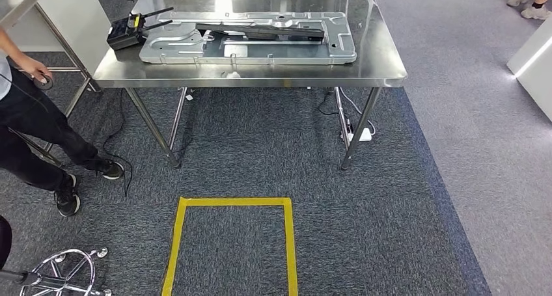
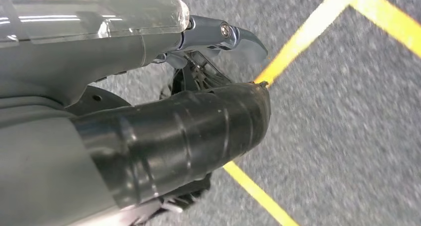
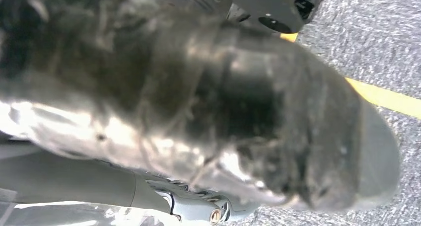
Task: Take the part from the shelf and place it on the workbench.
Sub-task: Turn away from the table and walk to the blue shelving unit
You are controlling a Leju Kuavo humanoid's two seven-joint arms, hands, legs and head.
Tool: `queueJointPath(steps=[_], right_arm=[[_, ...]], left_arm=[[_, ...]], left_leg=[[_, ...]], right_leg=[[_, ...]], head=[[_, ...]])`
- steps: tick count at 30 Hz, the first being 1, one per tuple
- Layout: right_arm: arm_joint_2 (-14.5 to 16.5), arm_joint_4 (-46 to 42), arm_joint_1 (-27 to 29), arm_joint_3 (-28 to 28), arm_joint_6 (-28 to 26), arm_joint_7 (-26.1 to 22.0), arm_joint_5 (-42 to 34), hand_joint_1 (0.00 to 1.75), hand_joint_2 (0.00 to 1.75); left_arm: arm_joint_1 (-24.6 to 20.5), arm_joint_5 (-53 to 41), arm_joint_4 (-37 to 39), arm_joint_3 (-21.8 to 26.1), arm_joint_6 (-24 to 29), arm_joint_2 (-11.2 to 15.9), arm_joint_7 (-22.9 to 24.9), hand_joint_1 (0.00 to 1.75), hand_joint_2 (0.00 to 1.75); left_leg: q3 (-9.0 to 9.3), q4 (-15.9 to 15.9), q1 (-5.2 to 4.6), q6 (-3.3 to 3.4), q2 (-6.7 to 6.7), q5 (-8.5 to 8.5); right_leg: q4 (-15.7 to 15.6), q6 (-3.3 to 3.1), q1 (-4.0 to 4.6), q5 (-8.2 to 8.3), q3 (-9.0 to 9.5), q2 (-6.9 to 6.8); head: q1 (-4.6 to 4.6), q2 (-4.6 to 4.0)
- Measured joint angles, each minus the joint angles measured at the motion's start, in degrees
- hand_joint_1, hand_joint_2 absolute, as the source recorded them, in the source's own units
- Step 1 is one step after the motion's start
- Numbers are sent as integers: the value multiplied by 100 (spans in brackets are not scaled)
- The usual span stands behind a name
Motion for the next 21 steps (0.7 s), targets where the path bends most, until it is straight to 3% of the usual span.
queueJointPath(steps=[2, 3, 7, 8, 10, 12, 13, 14, 15, 17, 18, 19, 21], right_arm=[[9, 0, -5, 0, -19, -5, 3, 0, 0], [13, 0, -6, 0, -23, -14, 1, 0, 0], [24, 0, 6, 0, -73, -65, -13, 0, 0], [26, 0, 10, 0, -95, -70, -10, 0, 0], [31, 0, 13, 0, -119, -64, 0, 0, 0], [34, 1, 15, 0, -116, -45, 11, 0, 0], [35, 1, 18, 0, -114, -33, 15, 0, 0], [36, 2, 20, 0, -105, -19, 18, 0, 0], [36, 2, 21, 0, -83, 1, 20, 0, 0], [36, 2, 16, 0, -13, 43, 20, 0, 0], [36, 2, 15, -1, 16, 66, 19, 0, 0], [36, 2, 16, -1, 30, 82, 20, 0, 0], [36, 2, 21, -2, 31, 106, 27, 0, 0]], left_arm=[[-11, 0, 0, 27, 5, 7, 1, 0, 0], [-14, 1, 0, 43, 10, 8, 4, 0, 0], [-6, 0, 1, 77, 33, 12, 28, 0, 0], [-9, 0, 2, 81, 39, 14, 38, 0, 0], [-10, 0, 3, 90, 46, 15, 54, 0, 0], [-3, 1, 3, 96, 49, 16, 59, 0, 0], [-1, 1, 3, 99, 50, 17, 59, 0, 0], [0, 2, 3, 103, 52, 18, 59, 0, 0], [0, 1, 4, 106, 55, 19, 58, 0, 0], [-1, 1, 4, 109, 59, 19, 57, 0, 0], [-2, 1, 4, 109, 61, 19, 55, 0, 0], [-3, 1, 4, 110, 64, 19, 52, 0, 0], [-3, 1, 4, 115, 75, 20, 49, 0, 0]], left_leg=[[454, -750, 15, 6, -6, 200], [570, -973, 10, 31, -16, 244], [541, -1053, -24, 199, -26, 342], [511, -1067, -21, 252, -14, 386], [429, -1076, -17, 328, 10, 473], [324, -1060, -29, 350, 20, 545], [273, -1048, -35, 347, 23, 578], [224, -1033, -38, 342, 23, 604], [182, -1017, -41, 334, 20, 626], [125, -991, -48, 304, 15, 663], [109, -989, -50, 276, 14, 685], [101, -993, -50, 243, 14, 712], [95, -1019, -44, 168, 15, 778]], right_leg=[[122, 47, -7, 18, -115, 2], [168, 80, -1, 29, -152, 3], [210, 233, -10, 73, -206, 16], [309, 265, -24, -41, -249, 21], [818, 313, -39, -502, -428, 24], [1512, 342, -41, -938, -620, 24], [1704, 345, -40, -1011, -630, 23], [1676, 338, -39, -963, -531, 24], [1425, 320, -37, -829, -322, 25], [573, 254, -16, -562, 248, 47], [237, 222, 1, -489, 447, 60], [37, 196, 20, -465, 551, 72], [-39, 155, 43, -431, 539, 77]], head=[[2, 0], [5, 0], [12, 0], [13, 0], [16, 0], [16, 0], [16, 0], [16, 0], [16, 0], [16, 0], [15, 0], [15, 0], [13, 0]])
